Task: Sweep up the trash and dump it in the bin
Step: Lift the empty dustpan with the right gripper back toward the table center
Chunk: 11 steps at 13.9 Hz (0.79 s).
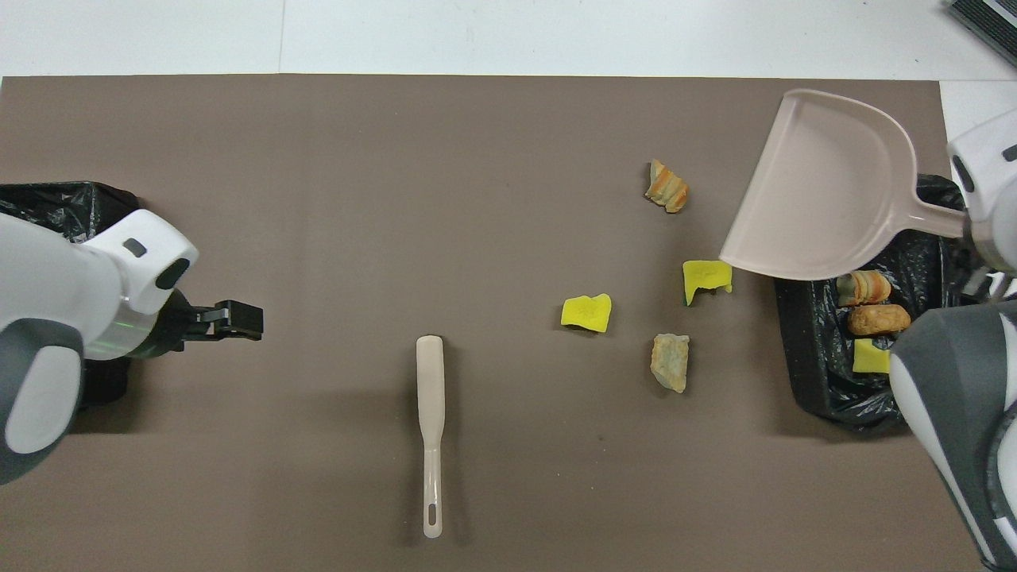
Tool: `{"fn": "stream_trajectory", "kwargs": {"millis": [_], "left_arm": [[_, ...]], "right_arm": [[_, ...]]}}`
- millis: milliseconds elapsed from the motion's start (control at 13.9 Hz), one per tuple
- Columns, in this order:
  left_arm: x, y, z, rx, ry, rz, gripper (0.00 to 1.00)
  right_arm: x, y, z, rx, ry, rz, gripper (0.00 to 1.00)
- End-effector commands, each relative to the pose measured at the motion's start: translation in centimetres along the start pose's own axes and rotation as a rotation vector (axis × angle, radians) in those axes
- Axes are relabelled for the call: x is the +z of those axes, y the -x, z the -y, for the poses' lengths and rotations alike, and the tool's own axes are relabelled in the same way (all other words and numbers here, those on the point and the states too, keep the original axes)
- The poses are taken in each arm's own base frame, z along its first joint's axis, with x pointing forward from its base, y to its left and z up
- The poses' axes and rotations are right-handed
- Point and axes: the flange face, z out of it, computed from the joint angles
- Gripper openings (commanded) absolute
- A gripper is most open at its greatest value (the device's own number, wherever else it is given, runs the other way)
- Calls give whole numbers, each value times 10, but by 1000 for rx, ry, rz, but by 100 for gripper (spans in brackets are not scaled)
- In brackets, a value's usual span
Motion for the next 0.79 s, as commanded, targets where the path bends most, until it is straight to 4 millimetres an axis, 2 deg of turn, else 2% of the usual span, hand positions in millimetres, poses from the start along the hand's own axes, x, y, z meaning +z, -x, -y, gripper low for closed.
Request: {"fn": "stream_trajectory", "kwargs": {"millis": [0, 144, 288, 432, 576, 721], "left_arm": [[-39, -13, 26, 44, -14, -16, 100], [-60, -16, 39, 43, -9, -47, 100], [-89, -14, 37, 46, -9, -59, 100], [-117, -9, 36, 50, -10, -61, 100], [-133, -10, 36, 53, -24, -42, 100], [-136, -17, 35, 69, -66, -30, 100]], "right_arm": [[-23, -67, 29, 253, -70, -98, 0], [-27, -117, 45, 386, -102, -108, 0], [-30, -173, 56, 505, -135, -97, 0], [-33, -228, 59, 720, -208, -90, 0], [-40, -272, 66, 829, -242, -116, 0], [-35, -311, 83, 968, -271, -116, 0]]}}
